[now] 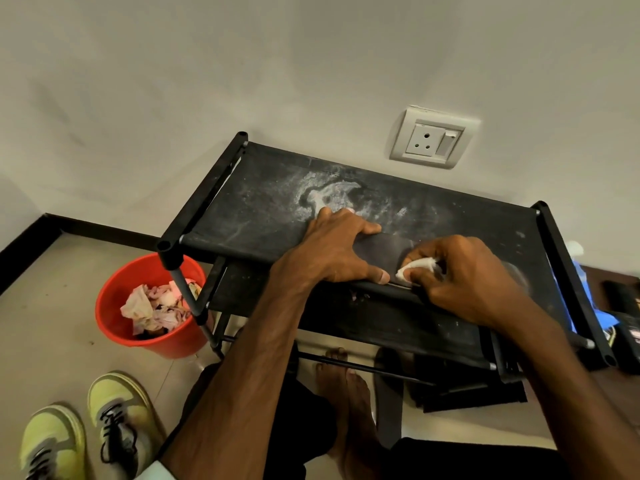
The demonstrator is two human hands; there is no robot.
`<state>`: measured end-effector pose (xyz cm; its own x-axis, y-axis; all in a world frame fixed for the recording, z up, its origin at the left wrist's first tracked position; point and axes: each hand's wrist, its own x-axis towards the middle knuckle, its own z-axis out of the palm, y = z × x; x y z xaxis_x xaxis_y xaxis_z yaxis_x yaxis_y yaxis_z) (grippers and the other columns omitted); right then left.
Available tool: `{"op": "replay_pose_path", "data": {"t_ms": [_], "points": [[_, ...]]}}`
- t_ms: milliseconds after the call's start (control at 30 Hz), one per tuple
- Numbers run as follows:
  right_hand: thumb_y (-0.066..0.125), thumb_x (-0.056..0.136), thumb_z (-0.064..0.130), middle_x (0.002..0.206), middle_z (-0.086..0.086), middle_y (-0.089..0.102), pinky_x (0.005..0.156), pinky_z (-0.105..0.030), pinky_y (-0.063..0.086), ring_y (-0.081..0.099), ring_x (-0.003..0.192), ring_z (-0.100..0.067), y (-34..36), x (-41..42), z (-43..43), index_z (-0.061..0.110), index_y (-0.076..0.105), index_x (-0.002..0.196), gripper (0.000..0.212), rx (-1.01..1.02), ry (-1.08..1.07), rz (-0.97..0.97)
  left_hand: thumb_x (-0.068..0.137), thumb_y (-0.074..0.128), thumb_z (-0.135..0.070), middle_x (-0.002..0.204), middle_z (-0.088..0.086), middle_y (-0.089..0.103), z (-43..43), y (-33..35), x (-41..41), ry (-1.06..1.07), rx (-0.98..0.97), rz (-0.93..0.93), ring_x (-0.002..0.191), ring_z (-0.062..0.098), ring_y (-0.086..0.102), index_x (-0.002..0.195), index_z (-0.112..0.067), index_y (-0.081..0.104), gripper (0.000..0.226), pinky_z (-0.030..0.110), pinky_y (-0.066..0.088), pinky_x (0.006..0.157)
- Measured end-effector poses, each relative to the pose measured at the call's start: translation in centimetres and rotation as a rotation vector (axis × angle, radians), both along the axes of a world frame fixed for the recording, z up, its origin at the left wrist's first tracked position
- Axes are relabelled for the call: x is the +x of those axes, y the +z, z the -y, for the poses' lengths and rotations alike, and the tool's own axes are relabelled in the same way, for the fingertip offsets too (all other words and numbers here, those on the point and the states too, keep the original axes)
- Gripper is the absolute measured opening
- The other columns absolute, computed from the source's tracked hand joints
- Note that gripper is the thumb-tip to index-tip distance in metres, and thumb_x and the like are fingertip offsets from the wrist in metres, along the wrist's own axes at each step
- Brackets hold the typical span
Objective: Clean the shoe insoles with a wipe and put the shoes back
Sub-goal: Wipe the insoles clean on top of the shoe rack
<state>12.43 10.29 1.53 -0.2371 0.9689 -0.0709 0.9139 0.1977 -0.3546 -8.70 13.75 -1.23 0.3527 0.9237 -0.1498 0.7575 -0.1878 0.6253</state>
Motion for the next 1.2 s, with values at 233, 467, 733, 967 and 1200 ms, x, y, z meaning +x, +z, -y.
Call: {"op": "replay_pose_path", "data": {"t_ms": [233, 467, 733, 967, 1200], "points": [[0.071, 0.089, 0.026, 0.095, 0.010, 0.076, 0.081, -0.044, 0.059, 0.070, 0.088, -0.015, 0.1, -0.9, 0.1, 0.039, 0.077, 0.099, 0.017, 0.000, 0.034, 0.041, 0.070, 0.084, -0.056, 0.149, -0.004, 0.039, 0.2, 0.0, -0.1, 0.005, -0.016, 0.021, 0.139, 0.022, 0.024, 0.148, -0.036, 0.046, 0.089, 0.040, 0.021, 0.113], [0.074, 0.086, 0.031, 0.088, 0.011, 0.075, 0.078, -0.040, 0.060, 0.069, 0.084, -0.015, 0.7, -0.8, 0.5, 0.042, 0.077, 0.094, 0.013, 0.013, -0.023, 0.104, 0.070, 0.084, -0.056, 0.144, -0.005, 0.042, 0.0, 0.0, -0.2, 0.010, -0.017, 0.016, 0.136, 0.022, 0.026, 0.147, -0.036, 0.046, 0.088, 0.044, 0.025, 0.116], [0.074, 0.087, 0.035, 0.095, 0.012, 0.076, 0.083, -0.044, 0.060, 0.070, 0.088, -0.015, 0.7, -0.6, -0.3, 0.042, 0.077, 0.101, 0.016, -0.036, -0.030, 0.089, 0.070, 0.083, -0.058, 0.146, -0.006, 0.041, -0.1, -0.1, -0.1, 0.000, -0.017, 0.012, 0.138, 0.022, 0.025, 0.148, -0.037, 0.046, 0.089, 0.044, 0.023, 0.117], [0.073, 0.085, 0.035, 0.103, 0.006, 0.076, 0.087, -0.045, 0.058, 0.070, 0.098, -0.023, 0.7, -2.0, -0.6, 0.042, 0.077, 0.105, 0.021, -0.002, 0.001, 0.129, 0.069, 0.084, -0.057, 0.144, -0.004, 0.042, -0.1, -0.2, -0.3, -0.009, -0.001, 0.010, 0.135, 0.023, 0.028, 0.148, -0.037, 0.046, 0.090, 0.043, 0.026, 0.113], [0.074, 0.080, 0.037, 0.099, 0.008, 0.076, 0.084, -0.046, 0.058, 0.070, 0.094, -0.022, 0.1, -2.3, -2.2, 0.047, 0.077, 0.101, 0.023, 0.001, 0.004, 0.036, 0.068, 0.083, -0.060, 0.141, -0.006, 0.044, -0.4, -0.4, -0.3, -0.011, -0.013, 0.018, 0.136, 0.021, 0.029, 0.147, -0.040, 0.046, 0.089, 0.045, 0.029, 0.115]]}}
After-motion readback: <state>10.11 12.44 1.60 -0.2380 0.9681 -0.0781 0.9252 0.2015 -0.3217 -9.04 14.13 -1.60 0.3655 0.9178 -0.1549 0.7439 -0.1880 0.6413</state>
